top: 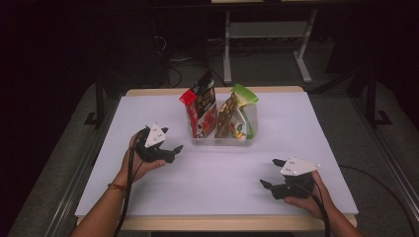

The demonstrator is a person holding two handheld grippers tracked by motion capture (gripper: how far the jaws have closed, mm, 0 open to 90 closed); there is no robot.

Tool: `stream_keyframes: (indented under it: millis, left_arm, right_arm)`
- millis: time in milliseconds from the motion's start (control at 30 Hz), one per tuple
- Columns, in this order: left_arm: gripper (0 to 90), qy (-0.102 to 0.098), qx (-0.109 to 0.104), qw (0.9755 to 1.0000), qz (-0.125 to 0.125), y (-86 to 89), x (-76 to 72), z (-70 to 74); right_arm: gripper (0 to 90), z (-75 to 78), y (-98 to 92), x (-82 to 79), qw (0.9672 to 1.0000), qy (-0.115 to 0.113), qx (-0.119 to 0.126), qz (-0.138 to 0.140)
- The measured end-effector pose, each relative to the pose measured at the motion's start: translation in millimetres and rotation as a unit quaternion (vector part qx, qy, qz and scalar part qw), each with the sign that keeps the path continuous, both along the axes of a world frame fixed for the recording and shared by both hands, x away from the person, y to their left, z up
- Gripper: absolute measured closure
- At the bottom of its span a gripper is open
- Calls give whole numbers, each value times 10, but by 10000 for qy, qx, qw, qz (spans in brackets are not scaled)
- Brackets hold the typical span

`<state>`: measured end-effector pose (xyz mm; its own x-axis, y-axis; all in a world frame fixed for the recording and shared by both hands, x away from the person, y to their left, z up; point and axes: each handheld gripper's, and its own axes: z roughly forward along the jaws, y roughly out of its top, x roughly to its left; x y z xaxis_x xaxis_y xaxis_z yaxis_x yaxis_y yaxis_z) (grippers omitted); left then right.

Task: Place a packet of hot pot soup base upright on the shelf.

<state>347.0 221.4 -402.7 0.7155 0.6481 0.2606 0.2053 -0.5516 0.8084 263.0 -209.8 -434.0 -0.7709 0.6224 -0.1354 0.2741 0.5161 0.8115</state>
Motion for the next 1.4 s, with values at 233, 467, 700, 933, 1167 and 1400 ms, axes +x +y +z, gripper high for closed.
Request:
stream_keyframes:
  millis: [233, 467, 700, 933, 1167, 1400]
  left_arm:
    - [190, 4, 130, 9999, 9, 84, -85, -48]
    - [192, 7, 190, 9998, -3, 160, -173, -92]
    - [192, 9, 297, 9996, 9, 256, -266, -133]
    - [192, -1, 334, 9994, 32, 367, -346, -160]
    - [193, -6, 377, 9992, 92, 483, -449, -195]
    - [194, -4, 343, 9993, 172, 621, -549, -240]
  right_arm:
    - [203, 13, -13, -4, 10000, -69, -34, -58]
    - [203, 17, -23, -5, 9997, -154, -112, -122]
    - [203, 19, -37, -3, 9993, -236, -187, -214]
    - [202, 15, -41, -5, 9990, -272, -221, -272]
    - [203, 18, -59, 1, 9985, -338, -236, -350]
    - [203, 21, -93, 16, 9980, -371, -207, -461]
